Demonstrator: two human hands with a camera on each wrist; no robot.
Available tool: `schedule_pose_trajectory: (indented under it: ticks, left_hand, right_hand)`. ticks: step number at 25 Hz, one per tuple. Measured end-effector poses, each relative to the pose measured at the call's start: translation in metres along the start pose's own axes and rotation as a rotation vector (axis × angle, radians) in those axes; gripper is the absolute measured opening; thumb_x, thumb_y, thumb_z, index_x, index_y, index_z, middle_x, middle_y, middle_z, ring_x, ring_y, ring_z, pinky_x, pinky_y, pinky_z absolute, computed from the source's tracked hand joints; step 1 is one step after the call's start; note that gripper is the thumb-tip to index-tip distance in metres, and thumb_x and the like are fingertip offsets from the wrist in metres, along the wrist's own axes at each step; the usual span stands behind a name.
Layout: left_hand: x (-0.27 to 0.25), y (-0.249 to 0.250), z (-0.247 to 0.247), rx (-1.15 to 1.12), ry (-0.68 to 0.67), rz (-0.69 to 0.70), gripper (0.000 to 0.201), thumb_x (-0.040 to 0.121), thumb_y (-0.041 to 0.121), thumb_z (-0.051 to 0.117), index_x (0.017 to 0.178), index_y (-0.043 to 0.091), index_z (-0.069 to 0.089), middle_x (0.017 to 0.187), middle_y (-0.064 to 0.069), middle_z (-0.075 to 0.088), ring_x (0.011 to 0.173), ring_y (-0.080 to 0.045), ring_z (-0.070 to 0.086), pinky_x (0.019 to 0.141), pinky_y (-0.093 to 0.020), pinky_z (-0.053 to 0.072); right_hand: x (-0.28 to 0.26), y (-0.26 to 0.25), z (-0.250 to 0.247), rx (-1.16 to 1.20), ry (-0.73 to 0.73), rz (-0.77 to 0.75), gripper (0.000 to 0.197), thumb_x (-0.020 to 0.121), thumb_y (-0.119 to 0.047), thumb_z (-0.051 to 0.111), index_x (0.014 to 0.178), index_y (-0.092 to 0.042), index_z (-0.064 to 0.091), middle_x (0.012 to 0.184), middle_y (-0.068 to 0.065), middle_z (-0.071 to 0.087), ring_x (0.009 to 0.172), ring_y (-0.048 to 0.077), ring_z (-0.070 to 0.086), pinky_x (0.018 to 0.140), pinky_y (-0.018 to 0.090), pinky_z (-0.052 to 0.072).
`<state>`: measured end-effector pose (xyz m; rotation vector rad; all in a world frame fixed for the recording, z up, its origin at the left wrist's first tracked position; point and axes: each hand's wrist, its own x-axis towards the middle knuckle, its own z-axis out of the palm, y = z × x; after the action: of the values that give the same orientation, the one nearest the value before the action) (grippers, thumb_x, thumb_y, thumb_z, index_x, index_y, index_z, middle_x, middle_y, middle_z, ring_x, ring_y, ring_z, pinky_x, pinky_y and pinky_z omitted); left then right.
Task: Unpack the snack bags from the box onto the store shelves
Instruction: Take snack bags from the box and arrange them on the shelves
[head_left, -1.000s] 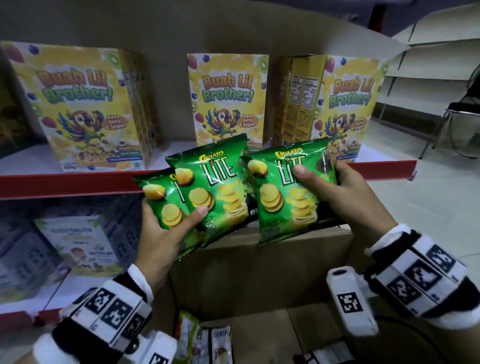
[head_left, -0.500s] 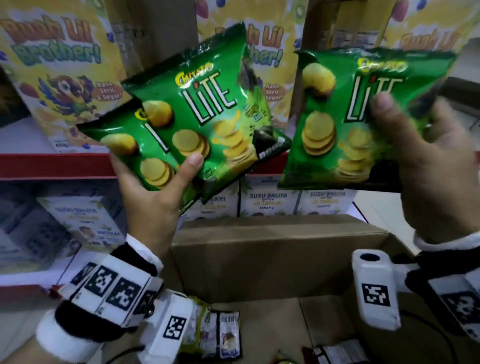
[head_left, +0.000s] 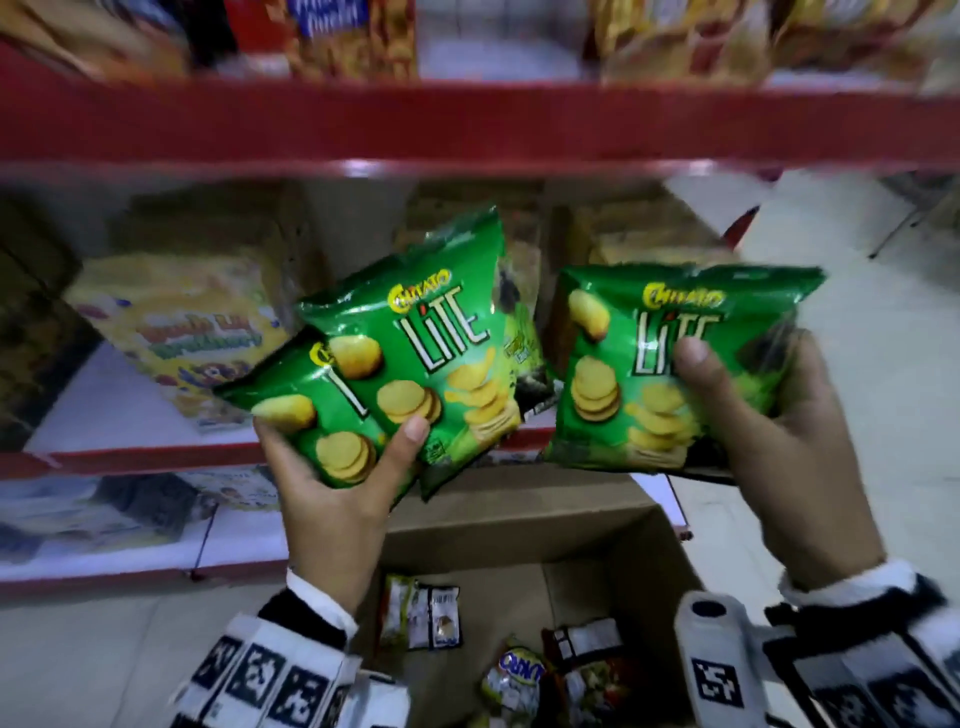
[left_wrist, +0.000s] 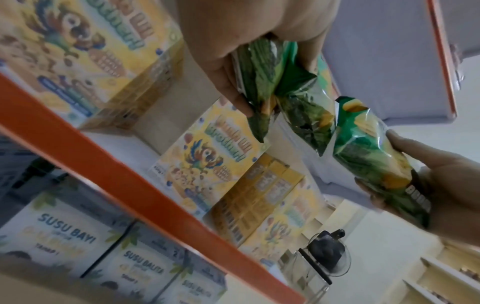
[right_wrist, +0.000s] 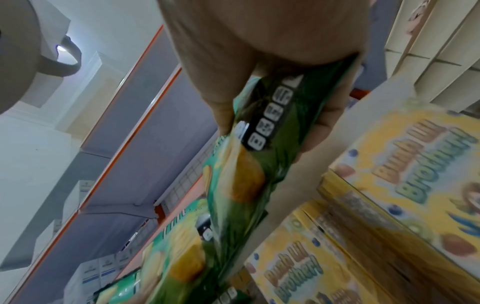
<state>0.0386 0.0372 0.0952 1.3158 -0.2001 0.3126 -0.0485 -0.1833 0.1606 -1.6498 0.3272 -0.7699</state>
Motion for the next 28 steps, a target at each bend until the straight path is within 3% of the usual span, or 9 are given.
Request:
schedule_pose_trajectory:
  ticks: [4,7,9,11,14,21,23,26,28]
  left_hand:
    - [0.027,0.115,0.011,-0.002,-0.015,-0.043,0.073,0.06,0.019,0.088,0.116,0.039,0.046,0.116,0.021,0.065,0.107,-0.001,0.063,0.085,-0.016,0.051]
    - [0.054,0.193,0.017,0.004,-0.015,-0.036,0.081,0.054,0.023,0.087,0.123,0.027,0.045,0.118,0.012,0.066,0.106,-0.007,0.065,0.085,-0.02,0.053]
    - [0.08,0.245,0.024,0.01,-0.041,-0.008,0.073,0.055,0.02,0.087,0.115,0.038,0.049,0.111,0.014,0.068,0.1,-0.004,0.067,0.08,-0.016,0.053]
    - [0.102,0.297,0.033,0.008,-0.064,0.03,0.07,0.054,0.018,0.089,0.103,0.048,0.049,0.106,0.017,0.069,0.095,-0.001,0.067,0.076,-0.014,0.053]
    - [0.138,0.361,0.046,-0.018,-0.078,0.1,0.066,0.055,0.017,0.085,0.104,0.04,0.047,0.105,0.013,0.068,0.094,-0.002,0.068,0.078,-0.015,0.053]
    - [0.186,0.44,0.039,-0.043,-0.118,0.171,0.076,0.055,0.023,0.082,0.119,0.019,0.042,0.113,0.003,0.064,0.095,-0.003,0.067,0.078,-0.015,0.054]
    - [0.197,0.448,0.025,-0.039,-0.117,0.164,0.071,0.053,0.025,0.082,0.114,0.023,0.044,0.113,-0.002,0.065,0.093,-0.006,0.068,0.078,-0.019,0.055]
    - [0.216,0.466,0.005,0.008,-0.099,0.155,0.065,0.052,0.033,0.082,0.103,0.043,0.043,0.111,0.005,0.064,0.094,-0.004,0.066,0.082,-0.028,0.052]
    - [0.23,0.474,-0.004,0.031,-0.079,0.182,0.062,0.054,0.031,0.082,0.1,0.045,0.042,0.111,0.003,0.062,0.097,-0.008,0.064,0.082,-0.029,0.049]
  right_hand:
    - [0.01,-0.104,-0.016,-0.027,-0.042,0.087,0.032,0.073,-0.044,0.069,0.099,-0.029,0.058,0.102,0.001,0.069,0.096,0.024,0.068,0.08,0.056,0.055]
    - [0.028,-0.187,-0.027,-0.029,-0.092,0.026,0.037,0.07,-0.043,0.068,0.104,-0.031,0.058,0.103,-0.004,0.07,0.092,0.017,0.07,0.07,0.046,0.059]
    - [0.049,-0.245,-0.032,-0.018,-0.098,-0.037,0.039,0.069,-0.044,0.068,0.106,-0.032,0.058,0.103,-0.007,0.071,0.089,0.012,0.071,0.064,0.035,0.06]
    - [0.069,-0.301,-0.032,-0.008,-0.094,-0.084,0.037,0.07,-0.045,0.068,0.103,-0.031,0.058,0.1,-0.008,0.071,0.087,0.01,0.07,0.063,0.031,0.06]
    - [0.093,-0.372,-0.022,0.005,-0.092,-0.161,0.036,0.073,-0.043,0.066,0.104,-0.03,0.057,0.099,-0.01,0.071,0.086,0.007,0.069,0.066,0.026,0.059]
    - [0.104,-0.462,0.01,0.026,-0.07,-0.239,0.03,0.075,-0.038,0.068,0.102,-0.033,0.056,0.098,-0.008,0.072,0.087,0.011,0.071,0.066,0.025,0.058]
    - [0.106,-0.477,0.017,0.029,-0.061,-0.232,0.032,0.074,-0.04,0.07,0.103,-0.035,0.056,0.1,-0.007,0.072,0.089,0.013,0.071,0.07,0.028,0.059]
    - [0.119,-0.502,0.025,0.005,0.009,-0.246,0.038,0.069,-0.043,0.073,0.103,-0.038,0.057,0.101,-0.007,0.072,0.091,0.014,0.071,0.074,0.035,0.06]
    - [0.138,-0.517,0.027,-0.073,0.103,-0.284,0.046,0.068,-0.045,0.073,0.107,-0.029,0.054,0.098,-0.005,0.071,0.091,0.014,0.069,0.082,0.04,0.056]
